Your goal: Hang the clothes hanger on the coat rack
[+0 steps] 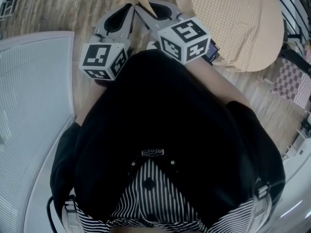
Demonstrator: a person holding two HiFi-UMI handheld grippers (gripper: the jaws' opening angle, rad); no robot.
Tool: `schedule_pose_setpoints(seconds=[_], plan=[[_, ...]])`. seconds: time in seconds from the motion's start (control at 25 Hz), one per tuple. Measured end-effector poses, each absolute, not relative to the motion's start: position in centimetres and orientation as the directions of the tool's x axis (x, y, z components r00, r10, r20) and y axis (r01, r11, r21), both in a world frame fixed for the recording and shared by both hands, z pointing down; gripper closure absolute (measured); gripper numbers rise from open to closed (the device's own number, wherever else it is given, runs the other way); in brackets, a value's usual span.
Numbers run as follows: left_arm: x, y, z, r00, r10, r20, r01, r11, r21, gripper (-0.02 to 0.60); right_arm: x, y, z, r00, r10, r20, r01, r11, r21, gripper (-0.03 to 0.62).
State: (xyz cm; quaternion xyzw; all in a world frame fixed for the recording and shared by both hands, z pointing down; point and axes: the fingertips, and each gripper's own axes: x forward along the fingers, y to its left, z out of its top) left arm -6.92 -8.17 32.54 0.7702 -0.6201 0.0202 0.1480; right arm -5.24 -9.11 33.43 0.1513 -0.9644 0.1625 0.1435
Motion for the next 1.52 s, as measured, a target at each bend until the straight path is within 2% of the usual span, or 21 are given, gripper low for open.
schedule_pose_setpoints(seconds=[0.52, 0.72, 1.2, 1.52], plan=[[-4.2, -11.8, 36.3, 0.256, -0.939, 0.228, -0.958, -0.216, 0.186, 0.578, -2.6, -12.6, 37.5, -0.910, -0.266, 0.319, -0.362, 0.885, -0.294, 0.549], [-2.8, -15.3, 34.8, 0.248, -0.936, 0.250, -0.962, -0.208, 0.176, 0.578, -1.2, -16.2, 36.3, -0.916, -0.261, 0.304, -0.358, 0.874, -0.328, 0.549], [-4.7, -19.5, 34.6, 0.295, -0.921, 0.254, -0.950, -0.256, 0.178, 0.578, -3.1, -20.1, 36.2, -0.905, -0.294, 0.309, -0.392, 0.857, -0.334, 0.549], [-9.5, -25.0, 33.0, 0.332, -0.913, 0.237, -0.936, -0.288, 0.203, 0.578, -7.8, -25.4, 35.0, -0.890, -0.329, 0.316, -0.426, 0.846, -0.320, 0.549]])
